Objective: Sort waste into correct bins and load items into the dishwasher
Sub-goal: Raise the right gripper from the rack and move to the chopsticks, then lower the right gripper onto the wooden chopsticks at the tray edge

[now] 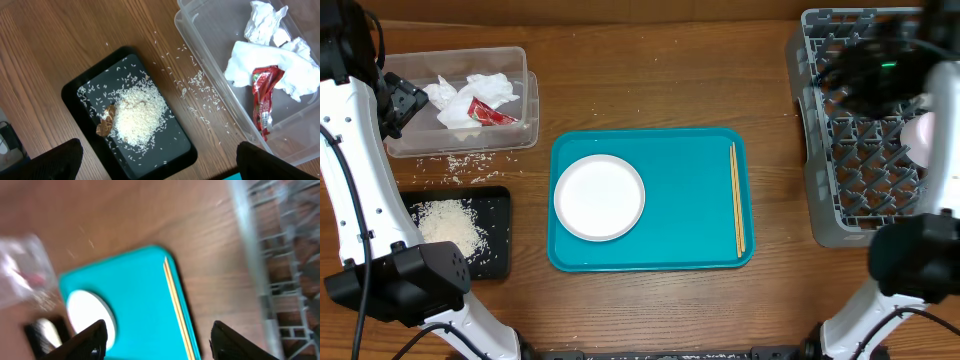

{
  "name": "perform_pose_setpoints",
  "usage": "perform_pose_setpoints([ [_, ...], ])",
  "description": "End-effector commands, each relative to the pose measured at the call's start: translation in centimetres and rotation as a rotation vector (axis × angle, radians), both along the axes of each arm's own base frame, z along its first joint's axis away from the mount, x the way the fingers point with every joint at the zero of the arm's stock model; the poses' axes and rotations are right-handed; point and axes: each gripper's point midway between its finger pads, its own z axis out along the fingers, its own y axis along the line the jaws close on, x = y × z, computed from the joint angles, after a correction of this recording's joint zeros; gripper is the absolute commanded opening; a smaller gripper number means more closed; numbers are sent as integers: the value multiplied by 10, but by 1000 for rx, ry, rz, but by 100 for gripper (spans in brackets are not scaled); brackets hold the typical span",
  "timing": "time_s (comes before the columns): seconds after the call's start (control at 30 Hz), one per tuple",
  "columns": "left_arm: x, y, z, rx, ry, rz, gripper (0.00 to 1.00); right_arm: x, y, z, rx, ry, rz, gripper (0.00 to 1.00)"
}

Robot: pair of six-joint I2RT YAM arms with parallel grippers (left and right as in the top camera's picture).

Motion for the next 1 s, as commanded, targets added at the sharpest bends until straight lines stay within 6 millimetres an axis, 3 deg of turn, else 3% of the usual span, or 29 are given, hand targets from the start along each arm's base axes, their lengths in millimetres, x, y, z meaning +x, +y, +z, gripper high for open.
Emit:
perform_pose_setpoints([
  [0.0,-1,4,5,22,-6,0,100,-16,31,-29,-145,85,124,73],
  [0.1,-1,4,5,22,-6,0,100,-38,67,-57,-171,177,231,75],
  [0.33,-1,4,5,22,-6,0,100,-75,121,-126,-209,270,398,68],
  [0.4,-1,4,5,22,-6,0,100,-78,118,-153,-309,289,325,67],
  [0.5,-1,4,5,22,-6,0,100,-81,114,-174,-371,281,299,67],
  [0.97,-1,4,5,22,-6,0,100,-96,113,-218,-369,277,297,62],
])
